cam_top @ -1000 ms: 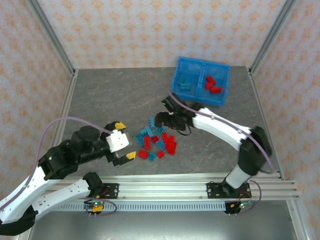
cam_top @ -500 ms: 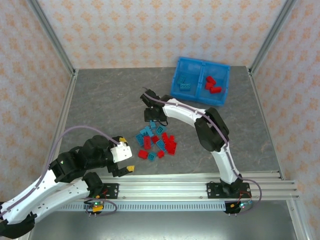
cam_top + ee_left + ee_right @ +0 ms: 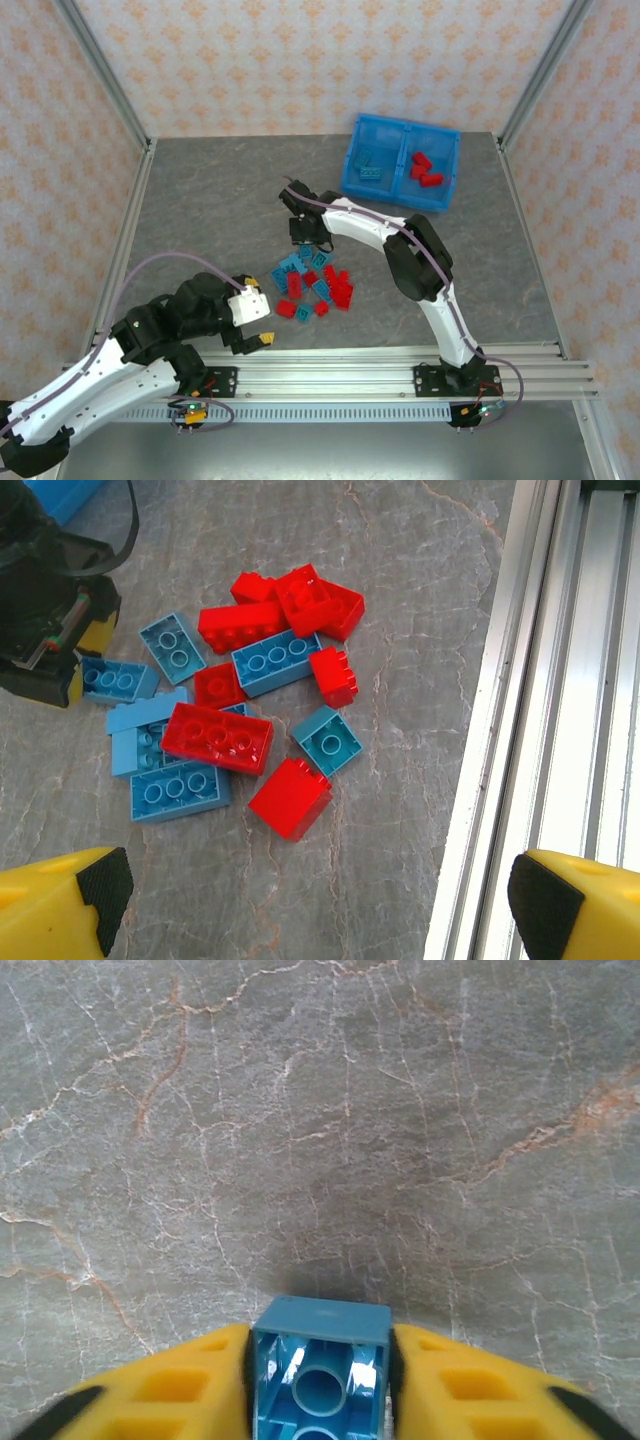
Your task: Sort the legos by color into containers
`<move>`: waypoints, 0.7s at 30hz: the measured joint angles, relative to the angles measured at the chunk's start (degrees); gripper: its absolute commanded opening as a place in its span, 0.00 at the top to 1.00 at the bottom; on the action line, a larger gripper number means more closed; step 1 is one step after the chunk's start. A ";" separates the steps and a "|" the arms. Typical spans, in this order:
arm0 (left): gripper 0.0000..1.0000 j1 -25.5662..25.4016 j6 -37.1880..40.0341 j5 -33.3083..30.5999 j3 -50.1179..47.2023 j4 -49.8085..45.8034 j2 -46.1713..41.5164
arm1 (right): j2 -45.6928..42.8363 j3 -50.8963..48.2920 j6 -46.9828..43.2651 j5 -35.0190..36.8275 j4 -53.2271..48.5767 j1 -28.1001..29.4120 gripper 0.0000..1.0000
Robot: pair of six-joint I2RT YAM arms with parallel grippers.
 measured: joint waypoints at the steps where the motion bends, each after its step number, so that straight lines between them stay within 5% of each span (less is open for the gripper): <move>1: 0.00 0.00 0.02 0.02 -0.07 0.13 0.35 | 0.00 0.15 -0.20 0.11 -0.44 0.00 0.30; 4: 0.00 0.02 0.02 0.02 -0.44 1.27 0.63 | 0.00 0.52 0.28 0.33 -1.75 0.00 0.26; 14: 0.00 0.00 0.02 0.00 -1.09 2.78 0.68 | 1.09 0.52 1.86 -1.14 -2.80 0.00 0.62; 21: 0.00 0.00 0.02 0.00 -1.18 3.21 0.26 | 0.98 0.72 2.19 -0.55 -2.67 -0.15 0.68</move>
